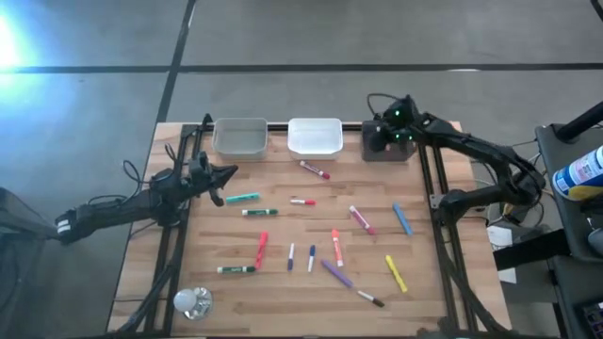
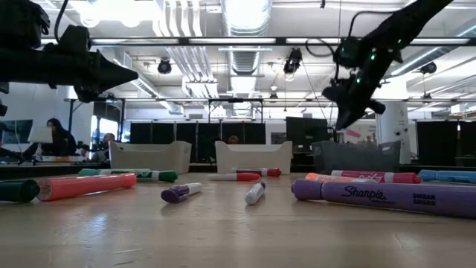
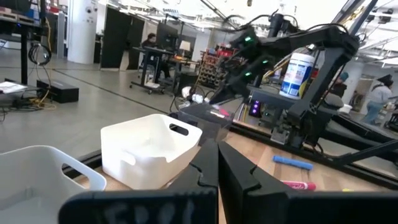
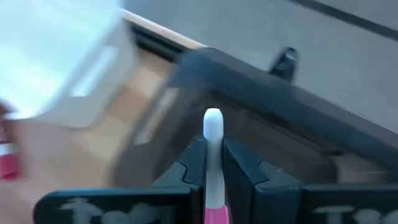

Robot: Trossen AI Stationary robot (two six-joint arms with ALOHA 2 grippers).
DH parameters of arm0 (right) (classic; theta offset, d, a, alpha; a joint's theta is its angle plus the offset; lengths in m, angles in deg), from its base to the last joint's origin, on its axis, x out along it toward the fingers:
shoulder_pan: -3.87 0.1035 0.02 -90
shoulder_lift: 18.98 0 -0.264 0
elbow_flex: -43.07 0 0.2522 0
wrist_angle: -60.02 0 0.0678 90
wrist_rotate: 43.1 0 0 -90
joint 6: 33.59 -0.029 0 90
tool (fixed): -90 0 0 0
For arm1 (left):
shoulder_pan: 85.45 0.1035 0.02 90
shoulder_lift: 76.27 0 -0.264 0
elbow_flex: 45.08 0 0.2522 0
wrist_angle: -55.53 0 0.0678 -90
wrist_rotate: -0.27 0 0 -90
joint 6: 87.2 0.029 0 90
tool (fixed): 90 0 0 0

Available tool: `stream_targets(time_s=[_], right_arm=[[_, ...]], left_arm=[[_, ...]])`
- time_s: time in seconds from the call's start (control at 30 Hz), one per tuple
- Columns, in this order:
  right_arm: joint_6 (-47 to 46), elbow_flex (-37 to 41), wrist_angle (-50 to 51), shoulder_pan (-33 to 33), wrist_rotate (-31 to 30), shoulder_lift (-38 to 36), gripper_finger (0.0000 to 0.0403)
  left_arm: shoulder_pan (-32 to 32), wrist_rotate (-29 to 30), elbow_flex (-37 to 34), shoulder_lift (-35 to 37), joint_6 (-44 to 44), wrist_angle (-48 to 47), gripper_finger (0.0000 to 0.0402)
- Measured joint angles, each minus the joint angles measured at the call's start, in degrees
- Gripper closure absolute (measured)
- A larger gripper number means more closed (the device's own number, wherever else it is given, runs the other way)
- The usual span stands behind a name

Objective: Pick & Place Markers
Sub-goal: Put the pink pen into the black bin, then put the green marker pen into the gray bin

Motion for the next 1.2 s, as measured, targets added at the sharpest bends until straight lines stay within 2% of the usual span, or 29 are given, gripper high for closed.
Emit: stream_targets(time_s=[0.33,0.47,0.57,0.8,0.9,0.97,1.07,1.2], right_arm=[[5.2,-5.3,-0.6,-2.2,-1.1,15.6,0.0376],[5.8,-6.7,-0.5,-2.2,-3.2,19.2,0.0373],[4.5,-7.7,0.0,-2.2,-5.3,20.0,0.0355],[5.4,-8.0,2.3,-2.2,-7.7,17.8,0.0286],[7.4,-7.6,2.7,-2.2,-7.4,15.7,0.0273],[8.8,-7.2,2.6,-2.1,-5.9,13.3,0.0277],[11.1,-3.9,-2.2,-1.0,-3.4,8.6,0.0307],[11.0,6.8,-22.2,0.6,1.7,2.0,0.0362]], left_arm=[[0.0,0.1,0.0,-1.2,1.1,2.3,0.0402],[0.0,0.1,0.0,-1.8,-1.1,2.3,0.0401],[0.0,0.1,0.0,-2.4,-1.5,2.4,0.0402],[0.0,0.2,0.0,-4.4,-2.9,4.7,0.0402],[0.0,0.2,0.1,-5.8,-3.3,4.9,0.0402],[-0.1,0.2,0.2,-7.0,-3.3,5.7,0.0402],[-0.1,0.7,1.4,-9.3,-3.5,6.1,0.0402],[-0.5,1.9,3.8,-13.3,-3.5,6.1,0.0402]])
